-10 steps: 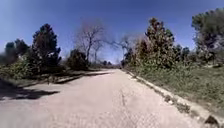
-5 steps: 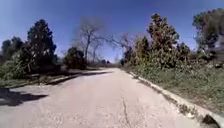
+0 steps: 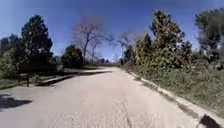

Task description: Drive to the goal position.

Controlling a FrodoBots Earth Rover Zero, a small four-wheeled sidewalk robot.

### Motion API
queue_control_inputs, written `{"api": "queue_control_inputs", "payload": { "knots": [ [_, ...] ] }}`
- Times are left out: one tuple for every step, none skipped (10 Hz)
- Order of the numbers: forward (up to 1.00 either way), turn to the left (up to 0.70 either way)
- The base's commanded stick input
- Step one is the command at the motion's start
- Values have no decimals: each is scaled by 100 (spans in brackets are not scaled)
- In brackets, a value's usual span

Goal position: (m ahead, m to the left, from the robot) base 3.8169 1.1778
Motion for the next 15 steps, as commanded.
{"api": "queue_control_inputs", "payload": {
  "knots": [
    [100,0],
    [100,0],
    [100,0],
    [100,0],
    [100,0],
    [100,0],
    [100,0],
    [100,0],
    [100,0],
    [100,0],
    [100,0],
    [100,0],
    [100,0],
    [100,0],
    [100,0]
  ]
}}
